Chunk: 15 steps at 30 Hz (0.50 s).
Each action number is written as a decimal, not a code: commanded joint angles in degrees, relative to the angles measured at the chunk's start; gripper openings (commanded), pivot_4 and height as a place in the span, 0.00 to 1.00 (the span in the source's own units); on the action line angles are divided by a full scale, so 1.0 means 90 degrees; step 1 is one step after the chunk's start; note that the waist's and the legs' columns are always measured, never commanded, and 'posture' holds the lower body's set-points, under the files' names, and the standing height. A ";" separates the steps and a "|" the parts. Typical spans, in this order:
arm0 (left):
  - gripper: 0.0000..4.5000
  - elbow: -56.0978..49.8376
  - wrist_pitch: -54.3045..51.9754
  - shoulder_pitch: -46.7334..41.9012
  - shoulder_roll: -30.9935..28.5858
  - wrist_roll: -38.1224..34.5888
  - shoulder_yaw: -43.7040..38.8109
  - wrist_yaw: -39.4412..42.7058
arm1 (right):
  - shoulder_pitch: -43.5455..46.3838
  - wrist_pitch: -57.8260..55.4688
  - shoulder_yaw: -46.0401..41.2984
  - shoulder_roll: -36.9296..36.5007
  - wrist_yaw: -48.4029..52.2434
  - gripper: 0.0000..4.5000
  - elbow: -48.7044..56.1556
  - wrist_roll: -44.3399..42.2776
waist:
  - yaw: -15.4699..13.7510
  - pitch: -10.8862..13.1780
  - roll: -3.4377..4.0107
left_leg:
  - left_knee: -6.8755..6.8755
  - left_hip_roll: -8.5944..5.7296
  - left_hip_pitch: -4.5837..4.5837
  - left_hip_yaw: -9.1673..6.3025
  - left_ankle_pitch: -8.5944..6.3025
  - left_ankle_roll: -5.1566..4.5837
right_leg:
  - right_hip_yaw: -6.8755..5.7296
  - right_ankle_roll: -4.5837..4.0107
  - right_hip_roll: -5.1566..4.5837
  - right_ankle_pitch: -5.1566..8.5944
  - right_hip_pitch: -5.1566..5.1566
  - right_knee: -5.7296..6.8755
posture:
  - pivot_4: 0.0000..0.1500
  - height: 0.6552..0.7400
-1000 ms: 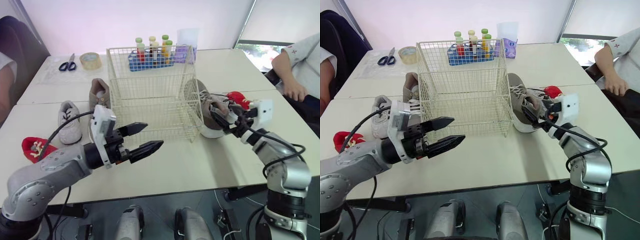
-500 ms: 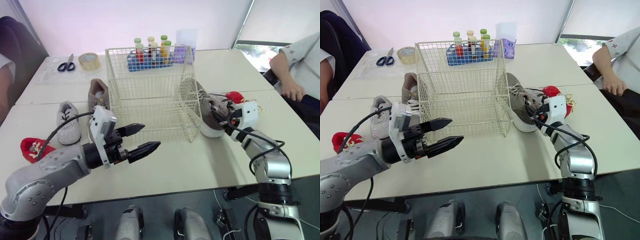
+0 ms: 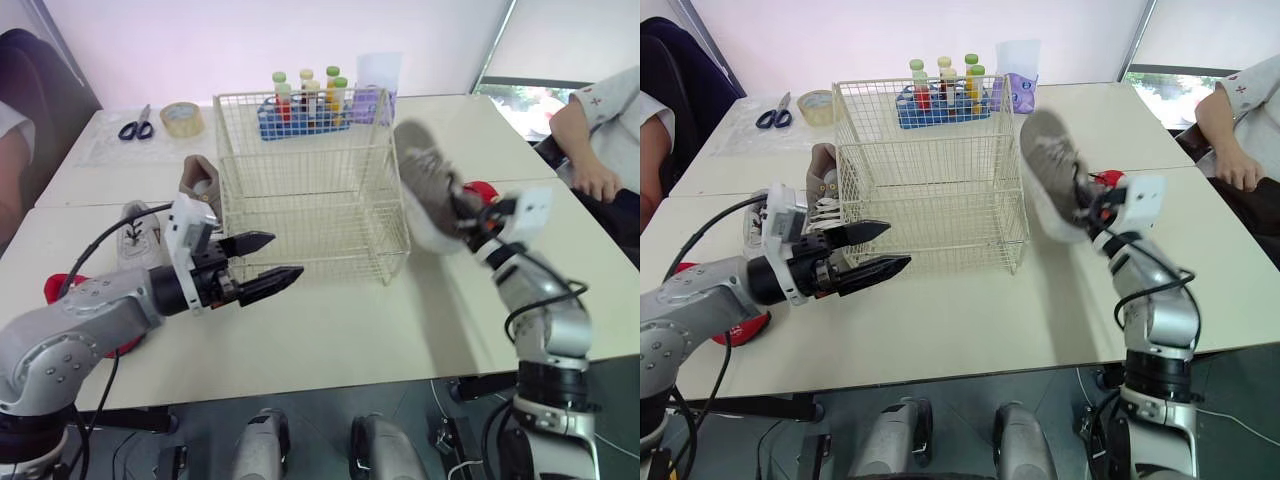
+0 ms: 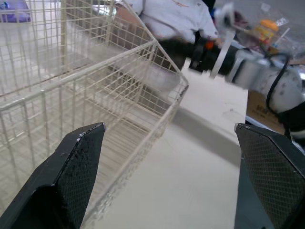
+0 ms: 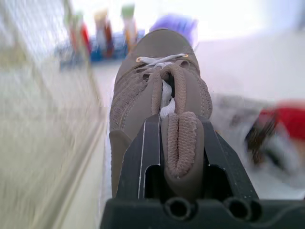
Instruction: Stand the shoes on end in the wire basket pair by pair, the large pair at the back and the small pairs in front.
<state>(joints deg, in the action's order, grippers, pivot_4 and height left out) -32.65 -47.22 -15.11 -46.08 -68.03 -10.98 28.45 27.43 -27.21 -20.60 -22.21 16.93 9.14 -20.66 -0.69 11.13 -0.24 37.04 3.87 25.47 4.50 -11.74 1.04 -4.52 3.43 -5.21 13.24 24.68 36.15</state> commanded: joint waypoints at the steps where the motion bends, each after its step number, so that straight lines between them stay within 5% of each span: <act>1: 1.00 0.0285 -0.0015 -0.0385 -0.0063 -0.0192 -0.0257 0.0242 | 0.0940 0.0065 -0.0262 -0.0406 -0.0075 0.05 0.0739 -0.0392 | 0.0004 0.0000 0.0000 | -0.0006 0.0000 0.0001 0.0001 0.0000 0.0000 | 0.0000 0.0002 0.0000 0.0000 0.0004 0.0000 | 1.00 1.00; 9: 1.00 0.1308 -0.0161 -0.1363 -0.0154 -0.0719 -0.0921 0.0218 | 0.2775 0.1009 -0.0059 -0.1563 0.0672 0.05 -0.0485 -0.0165 | 0.0013 0.0003 0.0000 | -0.0009 0.0001 0.0003 -0.0002 0.0000 0.0000 | 0.0001 0.0026 0.0008 -0.0005 0.0005 0.0000 | 1.00 1.00; 15: 1.00 0.2491 -0.0578 -0.2402 -0.0649 -0.1557 -0.1709 0.0033 | 0.3954 0.1618 0.1050 -0.2076 0.3415 0.05 -0.1151 -0.0544 | 0.0151 0.0013 -0.0002 | -0.0016 0.0002 0.0000 0.0000 0.0000 -0.0001 | 0.0004 0.0029 0.0008 -0.0007 0.0007 0.0000 | 1.00 1.00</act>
<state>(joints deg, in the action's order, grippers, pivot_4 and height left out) -11.37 -51.69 -35.34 -50.85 -79.32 -23.30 29.13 61.05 -14.77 -12.30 -40.06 42.76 -2.25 -23.98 0.67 11.24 -0.26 36.89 3.89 25.45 4.48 -11.74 1.03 -4.49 3.76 -5.13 13.20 24.73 36.16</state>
